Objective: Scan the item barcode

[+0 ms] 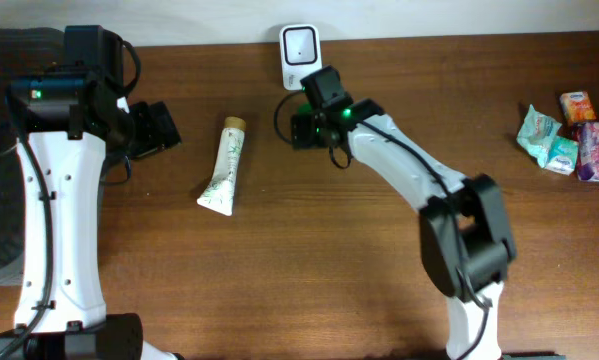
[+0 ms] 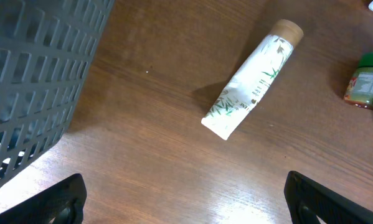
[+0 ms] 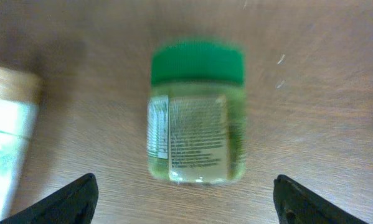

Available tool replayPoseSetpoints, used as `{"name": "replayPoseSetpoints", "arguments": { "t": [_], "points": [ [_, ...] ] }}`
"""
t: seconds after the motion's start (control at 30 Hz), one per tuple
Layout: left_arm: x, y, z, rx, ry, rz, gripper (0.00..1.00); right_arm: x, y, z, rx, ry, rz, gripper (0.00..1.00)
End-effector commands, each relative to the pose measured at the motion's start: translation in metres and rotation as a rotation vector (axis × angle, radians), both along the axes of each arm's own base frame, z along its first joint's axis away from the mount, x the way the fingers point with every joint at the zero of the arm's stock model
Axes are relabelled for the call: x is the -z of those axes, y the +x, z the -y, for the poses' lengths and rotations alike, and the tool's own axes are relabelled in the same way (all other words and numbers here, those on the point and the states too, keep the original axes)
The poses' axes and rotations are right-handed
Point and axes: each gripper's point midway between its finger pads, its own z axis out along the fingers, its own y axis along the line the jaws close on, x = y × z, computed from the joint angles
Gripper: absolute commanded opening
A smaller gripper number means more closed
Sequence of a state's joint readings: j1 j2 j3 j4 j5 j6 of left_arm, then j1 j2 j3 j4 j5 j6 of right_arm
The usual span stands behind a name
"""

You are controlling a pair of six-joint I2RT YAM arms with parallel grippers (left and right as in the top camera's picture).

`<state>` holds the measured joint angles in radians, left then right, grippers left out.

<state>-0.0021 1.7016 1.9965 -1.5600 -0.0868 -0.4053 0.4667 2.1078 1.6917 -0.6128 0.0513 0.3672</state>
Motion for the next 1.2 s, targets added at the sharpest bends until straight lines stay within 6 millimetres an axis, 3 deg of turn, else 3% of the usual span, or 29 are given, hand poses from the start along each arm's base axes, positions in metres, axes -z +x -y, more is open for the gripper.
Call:
{"name": "replayPoseSetpoints", "arguments": {
  "t": [0.0, 0.1, 0.13, 0.17, 0.3, 0.43, 0.53, 0.57, 0.6, 0.7, 0.73, 0.83, 0.9, 1.0, 1.17],
  "points": [
    [-0.006, -0.003, -0.004, -0.015, 0.006, 0.019, 0.99, -0.066, 0.010, 0.005, 0.035, 0.030, 0.160, 0.89],
    [-0.006, -0.003, -0.004, -0.015, 0.006, 0.018, 0.99, -0.075, 0.026, -0.004, 0.037, 0.070, 0.235, 0.90],
    [-0.006, -0.003, -0.004, -0.015, 0.006, 0.018, 0.99, -0.074, 0.035, -0.009, 0.037, 0.086, 0.264, 0.95],
    [-0.006, -0.003, -0.004, -0.015, 0.006, 0.018, 0.99, -0.067, 0.044, -0.013, 0.038, 0.096, 0.286, 0.99],
    [-0.006, -0.003, -0.004, -0.015, 0.006, 0.018, 0.99, -0.029, 0.078, -0.014, 0.022, 0.083, 0.352, 0.99],
    [-0.006, -0.003, -0.004, -0.015, 0.006, 0.019, 0.99, 0.011, 0.082, -0.009, 0.013, 0.043, 0.307, 0.99],
    [-0.006, -0.003, -0.004, -0.015, 0.006, 0.018, 0.99, 0.030, 0.076, -0.006, 0.005, 0.031, 0.251, 0.97],
    [-0.006, -0.003, -0.004, -0.015, 0.006, 0.018, 0.99, 0.033, 0.073, -0.005, 0.000, 0.027, 0.232, 0.79],
    [-0.006, -0.003, -0.004, -0.015, 0.006, 0.018, 0.99, 0.033, 0.070, -0.004, -0.001, 0.021, 0.219, 0.70],
    [-0.006, -0.003, -0.004, -0.015, 0.006, 0.018, 0.99, 0.025, 0.062, 0.000, -0.002, 0.010, 0.194, 0.50],
    [-0.006, -0.003, -0.004, -0.015, 0.006, 0.018, 0.99, 0.022, 0.059, 0.001, -0.002, 0.007, 0.187, 0.48],
    [-0.006, -0.003, -0.004, -0.014, 0.006, 0.018, 0.99, 0.024, 0.052, 0.004, -0.003, -0.009, 0.154, 0.53],
    [-0.006, -0.003, -0.004, -0.015, 0.006, 0.018, 0.99, 0.029, 0.045, 0.006, -0.007, -0.021, 0.121, 0.76],
    [-0.006, -0.003, -0.004, -0.015, 0.006, 0.018, 0.99, 0.037, 0.032, -0.002, -0.056, 0.014, 0.057, 0.89],
    [-0.006, -0.003, -0.004, -0.015, 0.006, 0.018, 0.99, 0.052, 0.021, -0.004, -0.119, 0.002, -0.001, 0.89]
  ]
}}
